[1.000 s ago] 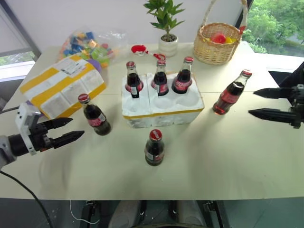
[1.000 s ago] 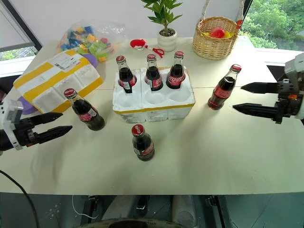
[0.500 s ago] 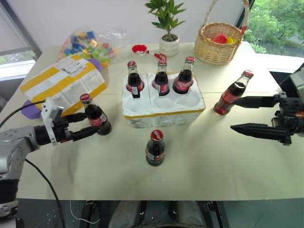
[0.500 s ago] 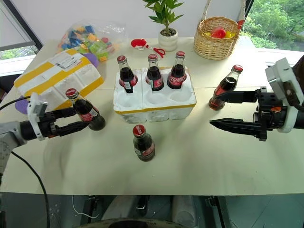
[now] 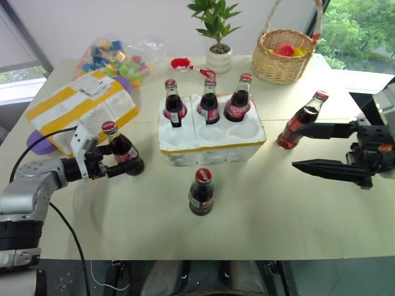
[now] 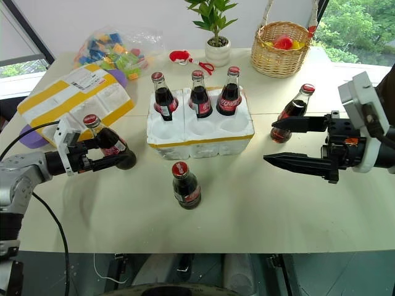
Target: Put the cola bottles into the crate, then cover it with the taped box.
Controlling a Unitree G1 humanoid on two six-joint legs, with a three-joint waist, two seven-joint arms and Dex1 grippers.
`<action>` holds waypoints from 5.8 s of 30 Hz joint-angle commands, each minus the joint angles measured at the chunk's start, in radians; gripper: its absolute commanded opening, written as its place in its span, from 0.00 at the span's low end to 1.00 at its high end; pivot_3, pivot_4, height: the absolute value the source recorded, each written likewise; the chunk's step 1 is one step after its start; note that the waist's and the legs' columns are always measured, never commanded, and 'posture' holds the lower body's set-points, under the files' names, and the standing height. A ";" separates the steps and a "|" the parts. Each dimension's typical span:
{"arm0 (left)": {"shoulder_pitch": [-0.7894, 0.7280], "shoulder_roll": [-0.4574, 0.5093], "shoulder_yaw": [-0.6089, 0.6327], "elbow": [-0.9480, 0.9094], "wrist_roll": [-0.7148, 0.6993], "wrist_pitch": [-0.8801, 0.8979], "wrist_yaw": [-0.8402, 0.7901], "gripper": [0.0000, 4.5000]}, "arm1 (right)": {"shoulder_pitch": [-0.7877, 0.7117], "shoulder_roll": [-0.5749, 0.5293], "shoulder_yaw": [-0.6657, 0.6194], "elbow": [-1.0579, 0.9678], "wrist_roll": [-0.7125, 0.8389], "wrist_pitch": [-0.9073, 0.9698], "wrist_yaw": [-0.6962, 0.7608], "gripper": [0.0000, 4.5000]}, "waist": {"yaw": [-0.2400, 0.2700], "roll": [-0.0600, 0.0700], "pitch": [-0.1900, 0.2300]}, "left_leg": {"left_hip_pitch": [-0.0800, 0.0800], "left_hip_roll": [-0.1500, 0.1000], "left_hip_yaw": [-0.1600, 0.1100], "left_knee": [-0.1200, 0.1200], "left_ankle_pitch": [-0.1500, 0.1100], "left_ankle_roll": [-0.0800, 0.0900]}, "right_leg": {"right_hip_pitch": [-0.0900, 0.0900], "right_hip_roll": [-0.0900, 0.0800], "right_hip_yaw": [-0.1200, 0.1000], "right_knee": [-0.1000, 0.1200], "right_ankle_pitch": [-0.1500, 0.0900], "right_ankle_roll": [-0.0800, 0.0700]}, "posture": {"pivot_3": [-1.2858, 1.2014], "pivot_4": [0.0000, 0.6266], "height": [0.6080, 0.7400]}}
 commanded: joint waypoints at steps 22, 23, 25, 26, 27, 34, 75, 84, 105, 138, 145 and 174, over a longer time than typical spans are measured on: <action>-0.521 0.169 -0.079 -0.028 -0.205 0.341 -0.311 0.63 | 0.007 0.022 0.050 -0.026 -0.014 -0.072 -0.042 1.00 | 0.004 -0.007 0.004 | -0.012 -0.001 -0.002 0.011 0.000 0.001 | -0.006 0.001 -0.003 0.003 0.001 0.001 | 0.52 0.24 0.94; -0.584 0.150 -0.105 0.011 -0.192 0.338 -0.330 0.63 | 0.013 0.029 0.052 -0.027 -0.016 -0.077 -0.048 1.00 | 0.002 -0.007 0.004 | -0.012 -0.001 -0.001 0.011 0.000 0.001 | -0.005 0.000 -0.003 0.003 0.001 0.001 | 0.52 0.24 0.94; -0.698 0.089 -0.156 0.103 -0.151 0.308 -0.340 0.63 | 0.028 0.045 0.055 -0.028 -0.022 -0.086 -0.060 1.00 | 0.005 -0.009 0.005 | -0.012 -0.002 -0.002 0.013 0.000 0.001 | -0.005 0.000 -0.003 0.004 0.001 0.001 | 0.52 0.24 0.94; -0.735 0.057 -0.183 0.149 -0.121 0.276 -0.348 0.63 | 0.035 0.053 0.054 -0.030 -0.024 -0.089 -0.068 1.00 | 0.007 -0.010 0.006 | -0.012 -0.002 -0.003 0.014 0.000 0.001 | -0.005 0.000 -0.004 0.006 0.001 0.001 | 0.52 0.24 0.94; -0.761 0.030 -0.206 0.190 -0.092 0.242 -0.357 0.63 | 0.041 0.061 0.053 -0.033 -0.025 -0.090 -0.076 1.00 | 0.007 -0.010 0.006 | -0.012 -0.002 -0.003 0.015 0.000 0.002 | -0.005 0.000 -0.004 0.006 0.002 0.002 | 0.52 0.24 0.94; -0.861 -0.145 -0.287 0.505 0.079 0.002 -0.398 0.63 | 0.112 0.102 0.015 -0.084 -0.014 -0.094 -0.128 1.00 | -0.003 -0.010 0.006 | -0.015 -0.002 -0.002 0.015 0.002 -0.002 | -0.009 0.000 -0.004 0.009 0.002 0.002 | 0.52 0.24 0.94; -0.169 0.310 -0.012 -0.309 -0.114 0.232 -0.527 0.97 | -0.042 0.244 0.550 0.068 -0.384 -0.433 0.083 1.00 | -0.014 -0.014 0.008 | -0.014 -0.002 -0.002 0.017 0.001 0.000 | -0.010 0.000 -0.002 0.013 0.002 0.002 | 0.52 0.24 0.94; -0.040 0.238 -0.009 -0.502 -0.187 0.260 -0.345 0.97 | -0.121 0.379 0.676 0.080 -0.401 -0.419 0.110 1.00 | -0.002 -0.014 0.008 | -0.012 -0.002 -0.003 0.017 0.001 0.000 | -0.008 0.000 -0.003 0.012 0.002 0.001 | 0.52 0.24 0.94; -0.104 0.213 -0.067 -0.464 -0.193 0.245 -0.283 0.97 | -0.149 0.580 0.821 0.169 -0.548 -0.511 0.083 1.00 | -0.003 -0.014 0.008 | -0.011 -0.002 -0.003 0.016 0.003 -0.004 | -0.008 0.002 -0.002 0.013 0.002 0.001 | 0.52 0.24 0.94; -0.234 0.103 -0.114 -0.367 -0.172 0.172 -0.213 1.00 | -0.636 0.622 0.570 0.558 -0.475 -0.394 -0.157 0.61 | -0.007 -0.014 0.009 | -0.016 -0.002 -0.002 0.014 0.005 -0.006 | -0.016 0.001 -0.001 0.014 0.002 0.000 | 0.52 0.24 0.94; -0.236 0.104 -0.102 -0.369 -0.182 0.171 -0.194 1.00 | -0.579 0.644 0.606 0.561 -0.534 -0.417 -0.122 0.61 | -0.016 -0.014 0.009 | -0.017 -0.002 -0.001 0.015 0.005 -0.007 | -0.016 0.002 -0.001 0.015 0.002 0.000 | 0.52 0.24 0.94; -0.286 -0.011 -0.098 -0.393 -0.239 0.202 -0.018 1.00 | 0.193 0.613 -0.075 -0.159 -0.392 -0.059 -0.651 1.00 | 0.010 -0.014 0.008 | -0.012 -0.002 -0.002 0.015 0.003 -0.003 | -0.010 0.002 0.001 0.015 0.002 0.000 | 0.52 0.24 0.94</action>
